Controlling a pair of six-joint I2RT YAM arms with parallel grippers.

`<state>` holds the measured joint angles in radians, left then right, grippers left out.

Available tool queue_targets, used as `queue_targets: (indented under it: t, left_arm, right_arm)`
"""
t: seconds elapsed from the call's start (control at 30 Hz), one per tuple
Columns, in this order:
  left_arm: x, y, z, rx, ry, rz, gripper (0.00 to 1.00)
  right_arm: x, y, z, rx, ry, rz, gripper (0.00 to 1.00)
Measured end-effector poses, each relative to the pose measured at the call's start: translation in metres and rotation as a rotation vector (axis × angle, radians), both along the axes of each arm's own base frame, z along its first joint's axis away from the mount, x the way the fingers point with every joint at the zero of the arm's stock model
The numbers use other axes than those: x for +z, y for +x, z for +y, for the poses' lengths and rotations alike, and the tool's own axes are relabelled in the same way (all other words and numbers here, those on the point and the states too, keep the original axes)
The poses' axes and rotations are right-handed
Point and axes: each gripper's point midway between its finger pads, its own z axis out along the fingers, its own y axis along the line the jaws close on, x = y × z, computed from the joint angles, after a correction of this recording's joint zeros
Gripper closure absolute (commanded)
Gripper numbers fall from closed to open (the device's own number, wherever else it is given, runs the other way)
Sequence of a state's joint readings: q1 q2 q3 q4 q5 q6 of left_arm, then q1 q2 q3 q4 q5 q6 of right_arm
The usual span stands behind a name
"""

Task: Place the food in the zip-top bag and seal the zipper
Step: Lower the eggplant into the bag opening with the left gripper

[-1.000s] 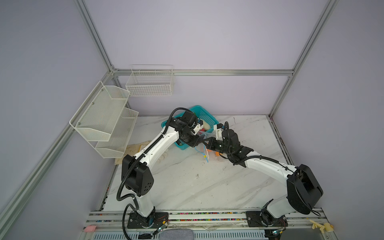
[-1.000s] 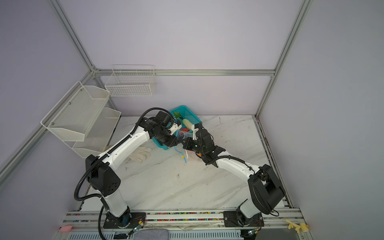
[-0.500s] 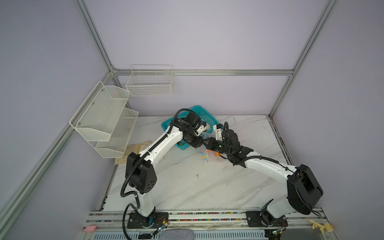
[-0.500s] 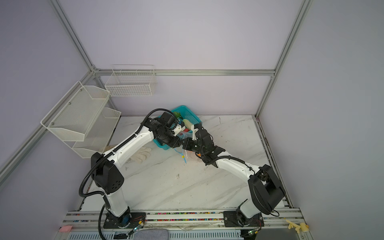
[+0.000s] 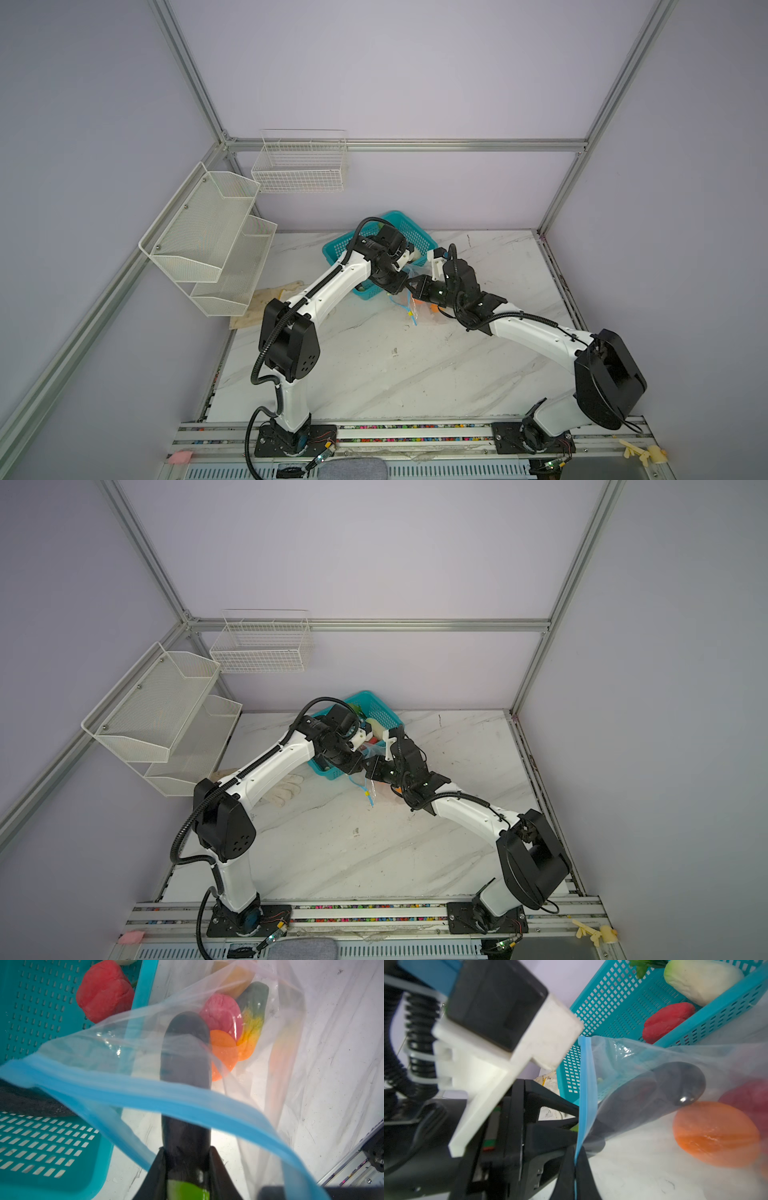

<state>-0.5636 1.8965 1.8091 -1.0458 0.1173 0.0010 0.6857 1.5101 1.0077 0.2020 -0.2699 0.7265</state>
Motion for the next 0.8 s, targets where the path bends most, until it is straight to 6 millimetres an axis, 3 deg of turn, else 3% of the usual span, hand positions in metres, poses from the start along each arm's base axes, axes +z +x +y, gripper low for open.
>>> queue_targets:
  t: [0.27,0.8]
  left_arm:
    - [0.008,0.010,-0.013,0.018,-0.054,-0.048,0.71]
    - [0.008,0.016,-0.017,0.025,-0.068,-0.063,0.57]
  right_arm:
    - [0.003,-0.002,0.001,0.003,0.005,-0.006,1.00]
    - [0.004,-0.002,0.000,0.000,0.002,-0.004,1.00]
